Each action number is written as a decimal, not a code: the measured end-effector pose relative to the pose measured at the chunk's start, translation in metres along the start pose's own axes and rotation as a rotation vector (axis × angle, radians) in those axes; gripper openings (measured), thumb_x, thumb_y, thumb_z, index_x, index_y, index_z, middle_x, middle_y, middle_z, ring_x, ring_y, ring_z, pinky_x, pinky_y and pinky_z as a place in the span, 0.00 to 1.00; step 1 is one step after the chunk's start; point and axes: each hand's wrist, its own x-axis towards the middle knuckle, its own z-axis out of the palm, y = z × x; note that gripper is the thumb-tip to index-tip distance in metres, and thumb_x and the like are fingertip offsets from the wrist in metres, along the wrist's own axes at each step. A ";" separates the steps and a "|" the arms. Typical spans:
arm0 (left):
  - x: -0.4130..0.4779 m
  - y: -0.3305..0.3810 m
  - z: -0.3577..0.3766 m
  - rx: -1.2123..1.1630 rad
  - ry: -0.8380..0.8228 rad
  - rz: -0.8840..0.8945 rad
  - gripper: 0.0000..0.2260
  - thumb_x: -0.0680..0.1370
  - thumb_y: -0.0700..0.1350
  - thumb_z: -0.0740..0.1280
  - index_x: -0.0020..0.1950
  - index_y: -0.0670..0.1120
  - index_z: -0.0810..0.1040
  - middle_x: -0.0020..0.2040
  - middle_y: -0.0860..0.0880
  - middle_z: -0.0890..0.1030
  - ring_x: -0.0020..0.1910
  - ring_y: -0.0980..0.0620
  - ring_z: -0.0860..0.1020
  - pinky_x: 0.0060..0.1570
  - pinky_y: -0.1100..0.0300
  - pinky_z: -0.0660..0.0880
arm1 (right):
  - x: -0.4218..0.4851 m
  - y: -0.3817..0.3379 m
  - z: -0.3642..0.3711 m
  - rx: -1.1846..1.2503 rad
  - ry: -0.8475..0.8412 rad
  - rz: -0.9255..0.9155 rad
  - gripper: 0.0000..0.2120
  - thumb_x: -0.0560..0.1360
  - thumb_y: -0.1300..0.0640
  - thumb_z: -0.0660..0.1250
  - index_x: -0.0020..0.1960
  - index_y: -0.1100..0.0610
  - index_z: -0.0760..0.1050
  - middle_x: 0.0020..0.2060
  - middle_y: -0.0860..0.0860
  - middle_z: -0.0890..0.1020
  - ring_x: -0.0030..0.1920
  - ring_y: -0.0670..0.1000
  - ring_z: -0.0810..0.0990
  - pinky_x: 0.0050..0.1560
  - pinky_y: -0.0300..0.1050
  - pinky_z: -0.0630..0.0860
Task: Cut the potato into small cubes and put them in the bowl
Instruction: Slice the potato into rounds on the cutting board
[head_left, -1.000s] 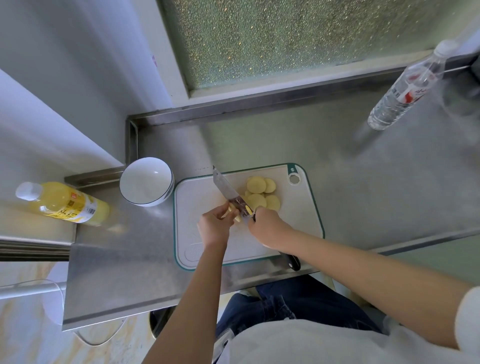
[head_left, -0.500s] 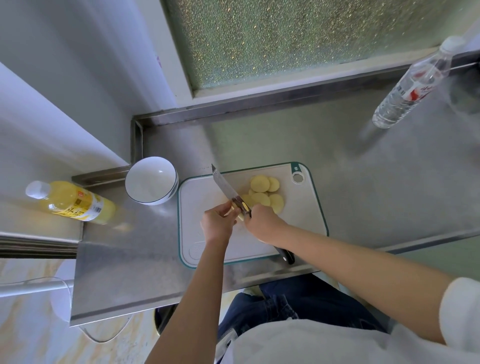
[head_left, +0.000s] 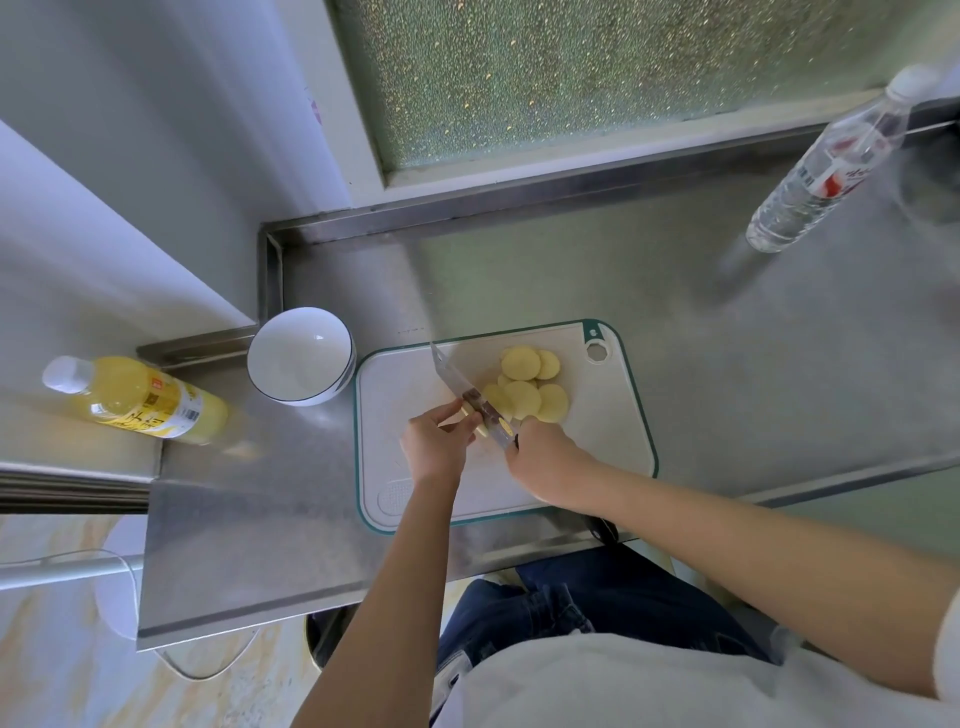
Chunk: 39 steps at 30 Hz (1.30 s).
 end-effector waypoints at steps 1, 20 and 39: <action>0.000 -0.001 0.000 -0.006 0.002 -0.004 0.15 0.70 0.39 0.74 0.56 0.40 0.81 0.39 0.47 0.82 0.35 0.53 0.82 0.49 0.53 0.80 | 0.000 0.001 0.000 -0.003 0.005 0.003 0.13 0.80 0.59 0.56 0.58 0.67 0.70 0.51 0.62 0.78 0.44 0.54 0.71 0.41 0.41 0.65; -0.007 -0.007 0.002 -0.050 0.026 0.034 0.15 0.72 0.38 0.72 0.57 0.38 0.79 0.45 0.44 0.83 0.37 0.51 0.81 0.48 0.51 0.81 | 0.028 0.006 0.028 0.011 0.038 -0.034 0.15 0.81 0.57 0.55 0.35 0.54 0.63 0.30 0.48 0.68 0.37 0.51 0.72 0.31 0.38 0.61; -0.011 -0.009 0.009 -0.067 0.033 0.017 0.19 0.72 0.42 0.73 0.62 0.41 0.77 0.52 0.45 0.82 0.40 0.51 0.81 0.42 0.58 0.81 | 0.025 0.028 -0.013 0.002 0.031 -0.156 0.05 0.80 0.55 0.55 0.48 0.56 0.66 0.32 0.48 0.70 0.34 0.49 0.70 0.30 0.38 0.62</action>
